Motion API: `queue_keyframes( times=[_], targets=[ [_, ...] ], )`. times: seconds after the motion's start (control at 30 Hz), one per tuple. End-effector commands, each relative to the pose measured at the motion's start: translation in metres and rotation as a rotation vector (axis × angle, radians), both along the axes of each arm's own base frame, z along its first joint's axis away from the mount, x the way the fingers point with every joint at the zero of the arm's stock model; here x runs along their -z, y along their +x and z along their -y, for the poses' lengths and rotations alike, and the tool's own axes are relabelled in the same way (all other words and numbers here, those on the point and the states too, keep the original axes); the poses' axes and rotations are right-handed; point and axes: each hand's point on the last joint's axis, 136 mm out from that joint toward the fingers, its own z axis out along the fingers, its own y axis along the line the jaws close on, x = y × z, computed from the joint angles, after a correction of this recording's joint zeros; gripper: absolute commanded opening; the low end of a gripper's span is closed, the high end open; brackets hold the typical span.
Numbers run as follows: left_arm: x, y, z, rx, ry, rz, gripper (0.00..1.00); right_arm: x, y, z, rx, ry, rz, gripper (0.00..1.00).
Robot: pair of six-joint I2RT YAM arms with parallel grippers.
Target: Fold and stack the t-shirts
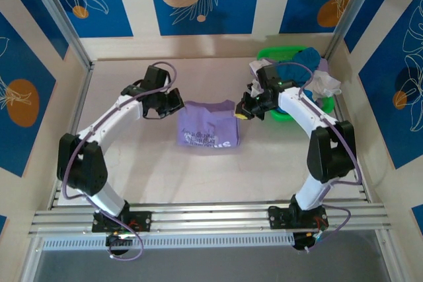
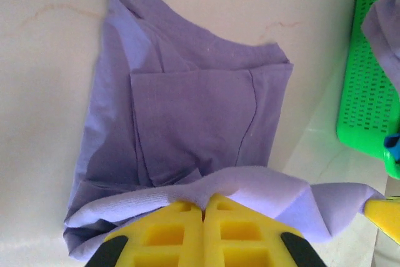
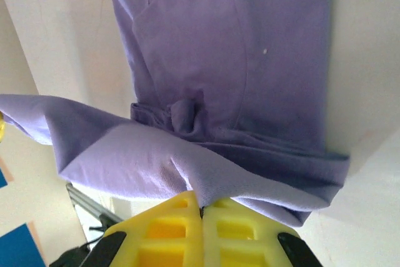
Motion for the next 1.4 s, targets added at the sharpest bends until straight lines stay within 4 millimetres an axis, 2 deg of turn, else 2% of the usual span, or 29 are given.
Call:
queue_keyframes(
  times=[0.0, 0.2, 0.27, 0.37, 0.47, 0.57, 0.67, 0.7, 0.77, 0.83, 0.87, 0.97, 1.0, 1.07, 1.13, 1.27, 1.37],
  targets=[
    [-0.003, 0.021, -0.005, 0.023, -0.014, 0.014, 0.0, -0.005, 0.025, 0.001, 0.006, -0.02, 0.058, 0.0],
    [0.021, 0.051, -0.014, 0.032, 0.024, -0.024, 0.0, 0.02, 0.069, -0.001, 0.036, -0.058, 0.059, 0.0],
    [0.031, 0.066, -0.015, 0.036, 0.022, -0.027, 0.0, 0.026, 0.089, -0.001, 0.04, -0.083, 0.087, 0.0],
    [0.039, 0.086, -0.012, 0.054, 0.024, -0.02, 0.0, 0.03, 0.111, -0.003, 0.031, -0.141, 0.118, 0.0],
    [0.039, 0.096, -0.007, 0.056, 0.002, -0.019, 0.0, 0.025, 0.121, -0.008, 0.018, -0.116, 0.133, 0.0],
    [0.038, 0.111, -0.011, 0.029, 0.002, 0.0, 0.0, 0.018, 0.133, -0.009, 0.016, -0.118, 0.17, 0.0],
    [0.052, 0.127, -0.017, 0.009, 0.003, -0.033, 0.0, 0.027, 0.151, -0.009, 0.022, -0.125, 0.168, 0.0],
    [0.059, 0.131, -0.019, -0.004, 0.001, -0.044, 0.0, 0.031, 0.158, -0.01, 0.023, -0.12, 0.167, 0.03],
    [0.073, 0.143, -0.023, -0.035, -0.03, -0.07, 0.02, 0.039, 0.172, -0.011, 0.017, -0.123, 0.151, 0.23],
    [0.085, 0.153, -0.03, -0.067, -0.044, -0.087, 0.02, 0.041, 0.181, -0.015, -0.01, -0.104, 0.14, 0.37],
    [0.089, 0.158, -0.033, -0.081, -0.048, -0.094, 0.04, 0.035, 0.185, -0.017, -0.033, -0.096, 0.153, 0.44],
    [0.091, 0.169, -0.038, -0.1, -0.077, -0.093, 0.07, 0.012, 0.185, -0.018, -0.079, -0.111, 0.188, 0.56],
    [0.09, 0.172, -0.04, -0.105, -0.089, -0.088, 0.12, 0.005, 0.183, -0.018, -0.085, -0.108, 0.196, 0.58],
    [0.091, 0.176, -0.044, -0.118, -0.105, -0.092, 0.31, -0.007, 0.174, -0.017, -0.094, -0.101, 0.211, 0.6],
    [0.088, 0.175, -0.044, -0.11, -0.111, -0.088, 0.39, -0.013, 0.163, -0.019, -0.096, -0.069, 0.205, 0.6],
    [0.077, 0.162, -0.036, -0.084, -0.117, -0.062, 0.41, -0.007, 0.137, -0.031, -0.104, 0.002, 0.146, 0.6],
    [0.065, 0.145, -0.028, -0.076, -0.119, -0.026, 0.41, 0.015, 0.121, -0.042, -0.124, 0.001, 0.087, 0.6]
  ],
)
